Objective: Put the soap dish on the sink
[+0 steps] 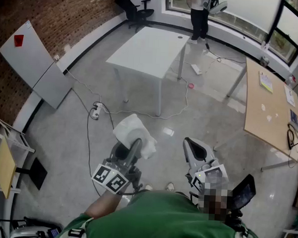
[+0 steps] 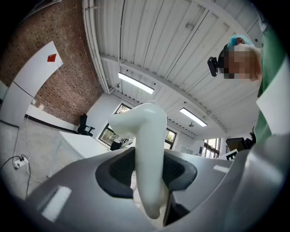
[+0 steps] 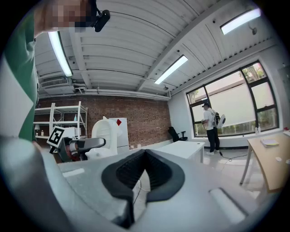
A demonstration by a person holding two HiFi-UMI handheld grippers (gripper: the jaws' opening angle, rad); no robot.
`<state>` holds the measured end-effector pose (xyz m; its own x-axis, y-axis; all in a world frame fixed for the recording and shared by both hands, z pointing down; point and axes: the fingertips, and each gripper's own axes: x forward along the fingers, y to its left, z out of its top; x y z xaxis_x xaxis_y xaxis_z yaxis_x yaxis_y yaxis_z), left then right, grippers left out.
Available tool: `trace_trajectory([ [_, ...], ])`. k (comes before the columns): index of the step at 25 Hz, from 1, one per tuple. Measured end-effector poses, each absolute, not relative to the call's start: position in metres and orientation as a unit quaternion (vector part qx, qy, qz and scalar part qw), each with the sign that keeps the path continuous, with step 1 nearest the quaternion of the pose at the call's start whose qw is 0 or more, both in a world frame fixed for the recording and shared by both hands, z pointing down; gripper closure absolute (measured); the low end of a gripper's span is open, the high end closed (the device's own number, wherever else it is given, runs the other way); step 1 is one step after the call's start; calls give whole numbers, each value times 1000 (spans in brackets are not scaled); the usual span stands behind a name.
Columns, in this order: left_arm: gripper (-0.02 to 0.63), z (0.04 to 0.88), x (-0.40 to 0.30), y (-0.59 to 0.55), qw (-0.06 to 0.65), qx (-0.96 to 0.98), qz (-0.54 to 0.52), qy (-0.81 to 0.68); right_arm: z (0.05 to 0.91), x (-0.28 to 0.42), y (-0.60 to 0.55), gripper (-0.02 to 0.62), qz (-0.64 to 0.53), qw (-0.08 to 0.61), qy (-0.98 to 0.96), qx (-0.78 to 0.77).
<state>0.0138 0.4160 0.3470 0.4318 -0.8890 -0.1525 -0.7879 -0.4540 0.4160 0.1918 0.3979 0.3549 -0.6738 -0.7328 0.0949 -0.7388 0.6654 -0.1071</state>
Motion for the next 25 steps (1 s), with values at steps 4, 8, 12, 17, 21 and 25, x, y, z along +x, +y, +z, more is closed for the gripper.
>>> trace_trajectory([
  [4,456,346,15,417,144,835,-176,-502,355,190,398,594,70,24,-913,402],
  [8,456,350,17,418,146,834,-174,-503,359,190,399,594,73,31,-913,400],
  [12,456,350,15,419,147,834,-173,-502,359,187,398,594,73,32,-913,399],
  [17,456,354,14,415,148,834,-169,-504,366,180,394,594,68,49,-913,400],
  [21,456,357,21,410,143,833,-166,-508,368,184,386,594,59,53,-909,408],
  [25,456,358,24,406,142,836,-167,-503,366,185,384,592,58,48,-907,415],
])
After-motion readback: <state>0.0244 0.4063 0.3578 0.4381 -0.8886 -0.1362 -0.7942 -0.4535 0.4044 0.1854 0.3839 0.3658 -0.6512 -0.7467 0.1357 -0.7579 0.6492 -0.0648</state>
